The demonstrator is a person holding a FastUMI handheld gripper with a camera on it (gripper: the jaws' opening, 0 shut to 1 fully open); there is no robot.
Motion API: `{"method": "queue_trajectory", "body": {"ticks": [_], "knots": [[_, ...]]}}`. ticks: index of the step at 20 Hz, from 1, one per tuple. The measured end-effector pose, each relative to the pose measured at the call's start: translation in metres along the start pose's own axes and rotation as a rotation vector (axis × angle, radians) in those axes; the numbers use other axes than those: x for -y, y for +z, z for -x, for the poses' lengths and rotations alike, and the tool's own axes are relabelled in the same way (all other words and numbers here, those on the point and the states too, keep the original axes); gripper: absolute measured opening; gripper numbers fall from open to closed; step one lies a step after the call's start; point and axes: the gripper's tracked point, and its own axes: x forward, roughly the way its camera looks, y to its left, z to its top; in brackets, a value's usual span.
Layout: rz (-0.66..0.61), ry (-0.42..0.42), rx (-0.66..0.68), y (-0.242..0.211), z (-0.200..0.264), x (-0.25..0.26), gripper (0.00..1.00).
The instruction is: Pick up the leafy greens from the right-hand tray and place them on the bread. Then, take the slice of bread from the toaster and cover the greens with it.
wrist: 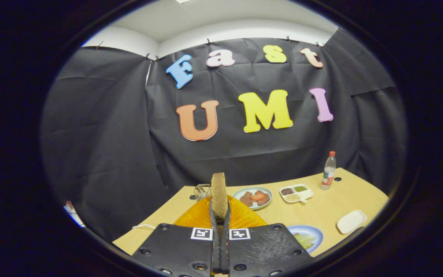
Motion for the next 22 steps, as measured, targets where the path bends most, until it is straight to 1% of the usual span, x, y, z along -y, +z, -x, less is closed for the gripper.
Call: {"method": "queue_trajectory", "body": {"ticks": [2, 4, 9, 12, 17, 22], "knots": [[0.012, -0.011, 0.01, -0.001, 0.012, 0.019, 0.01], [0.058, -0.028, 0.016, -0.007, 0.017, 0.04, 0.01], [0.06, -0.055, -0.046, -0.056, 0.011, 0.082, 0.01], [0.043, -0.053, -0.078, -0.087, 0.001, 0.102, 0.01], [-0.047, -0.049, -0.126, -0.123, -0.012, 0.126, 0.01], [-0.22, 0.006, -0.186, -0.154, -0.019, 0.143, 0.01]]}}
